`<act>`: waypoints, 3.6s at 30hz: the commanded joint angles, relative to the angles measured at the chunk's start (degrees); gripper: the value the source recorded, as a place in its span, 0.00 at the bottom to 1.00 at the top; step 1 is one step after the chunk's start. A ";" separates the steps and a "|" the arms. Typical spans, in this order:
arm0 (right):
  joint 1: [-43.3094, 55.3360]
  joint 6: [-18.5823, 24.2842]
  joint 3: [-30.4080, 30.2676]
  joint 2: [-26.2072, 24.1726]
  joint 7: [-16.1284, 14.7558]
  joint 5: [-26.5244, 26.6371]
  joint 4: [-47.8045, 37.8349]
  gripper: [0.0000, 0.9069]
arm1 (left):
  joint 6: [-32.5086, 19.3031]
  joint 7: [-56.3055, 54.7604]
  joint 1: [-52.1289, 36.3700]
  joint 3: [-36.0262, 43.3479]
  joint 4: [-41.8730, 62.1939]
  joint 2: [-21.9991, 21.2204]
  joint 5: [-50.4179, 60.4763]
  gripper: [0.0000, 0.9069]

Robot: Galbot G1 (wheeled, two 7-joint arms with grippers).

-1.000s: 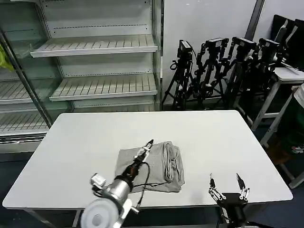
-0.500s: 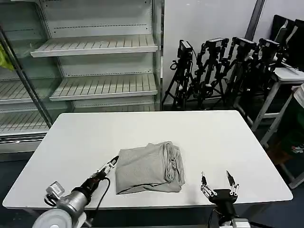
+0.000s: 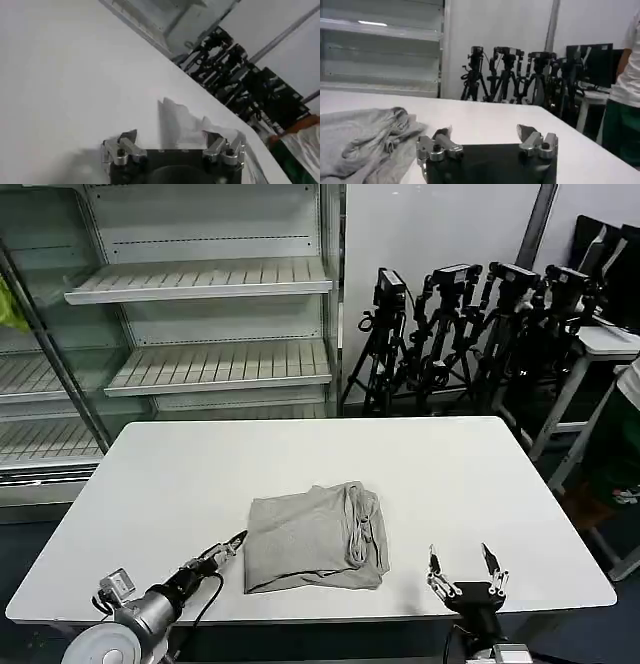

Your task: Fold and organize the clothes.

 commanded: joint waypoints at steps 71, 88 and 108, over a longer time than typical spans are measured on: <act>2.56 -0.81 0.45 0.72 0.40 1.89 0.67 1.00 | 0.98 -0.98 -5.43 -28.82 2.61 29.54 -11.88 0.02; -8.51 3.78 1.13 5.98 0.28 -7.00 4.31 1.00 | -1.49 -6.80 -22.22 29.40 2.11 0.31 20.81 0.02; -6.87 3.90 1.25 6.92 0.40 -7.06 1.63 1.00 | -3.99 -12.37 -36.84 37.87 22.39 -19.77 17.10 0.02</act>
